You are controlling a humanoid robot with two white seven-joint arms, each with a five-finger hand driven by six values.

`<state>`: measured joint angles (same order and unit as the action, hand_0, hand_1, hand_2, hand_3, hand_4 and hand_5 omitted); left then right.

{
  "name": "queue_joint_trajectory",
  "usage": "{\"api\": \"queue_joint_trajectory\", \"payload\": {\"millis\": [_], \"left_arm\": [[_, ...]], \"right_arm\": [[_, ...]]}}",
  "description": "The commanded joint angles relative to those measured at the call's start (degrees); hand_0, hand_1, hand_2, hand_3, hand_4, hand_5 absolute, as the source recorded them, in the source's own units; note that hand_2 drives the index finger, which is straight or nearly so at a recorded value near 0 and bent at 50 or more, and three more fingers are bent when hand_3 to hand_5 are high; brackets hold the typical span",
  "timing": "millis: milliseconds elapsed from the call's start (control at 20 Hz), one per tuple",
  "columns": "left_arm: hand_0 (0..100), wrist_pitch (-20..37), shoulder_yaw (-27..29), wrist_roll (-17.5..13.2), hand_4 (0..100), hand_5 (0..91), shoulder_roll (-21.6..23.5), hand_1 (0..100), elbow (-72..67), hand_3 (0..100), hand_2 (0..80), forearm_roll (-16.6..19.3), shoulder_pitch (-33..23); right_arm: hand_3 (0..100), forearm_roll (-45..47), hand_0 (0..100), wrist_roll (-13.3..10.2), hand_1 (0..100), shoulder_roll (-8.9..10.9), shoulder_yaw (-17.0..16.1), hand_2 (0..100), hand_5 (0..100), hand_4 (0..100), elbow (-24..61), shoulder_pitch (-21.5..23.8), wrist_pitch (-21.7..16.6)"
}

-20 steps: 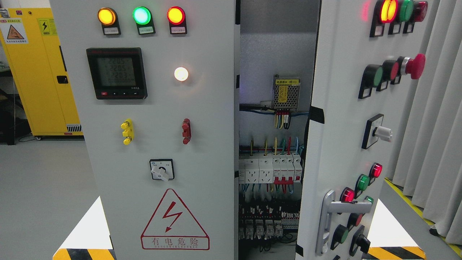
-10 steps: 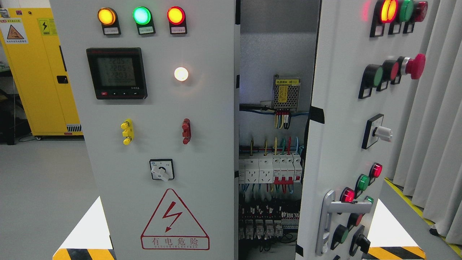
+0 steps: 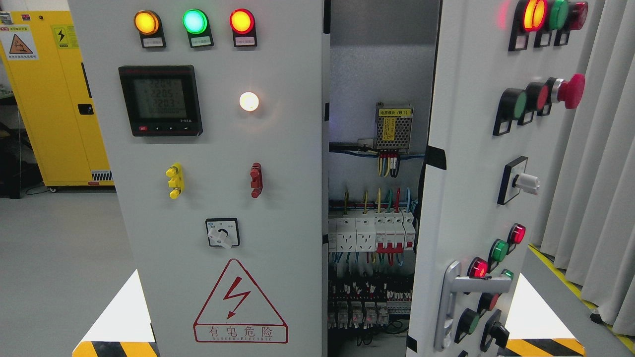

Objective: Open door with both hands

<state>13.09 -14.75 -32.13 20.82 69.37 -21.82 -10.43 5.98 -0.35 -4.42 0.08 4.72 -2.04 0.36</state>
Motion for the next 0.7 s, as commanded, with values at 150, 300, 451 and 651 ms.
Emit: {"api": "queue_joint_trajectory", "payload": {"millis": [150,300,451,651], "left_arm": [[12,-4.73,-4.93,-3.99,0,0.0,16.43,56,29.49,0,0.0,-12.69,5.14],[12,-7.63,-6.25,-4.0,0,0.0,19.6,56,32.57,0,0.0,-18.94,10.32],[12,-11.05,-6.7,-4.69,0,0.0,20.4,56,33.89,0,0.0,-22.55,16.12],[12,-22.99,-6.61,-5.84,0,0.0,19.44,56,37.06,0,0.0,-31.85,22.27]], "right_arm": [[0,0.0,0,0.0,50,0.38,1.76,4,0,0,0.03,0.11,0.0],[0,0.0,0,0.0,50,0.38,1.76,4,0,0,0.03,0.19,0.0],[0,0.0,0,0.0,50,0.38,1.76,4,0,0,0.03,0.19,0.0],[0,0.0,0,0.0,50,0.38,1.68,4,0,0,0.03,0.19,0.0]]}}
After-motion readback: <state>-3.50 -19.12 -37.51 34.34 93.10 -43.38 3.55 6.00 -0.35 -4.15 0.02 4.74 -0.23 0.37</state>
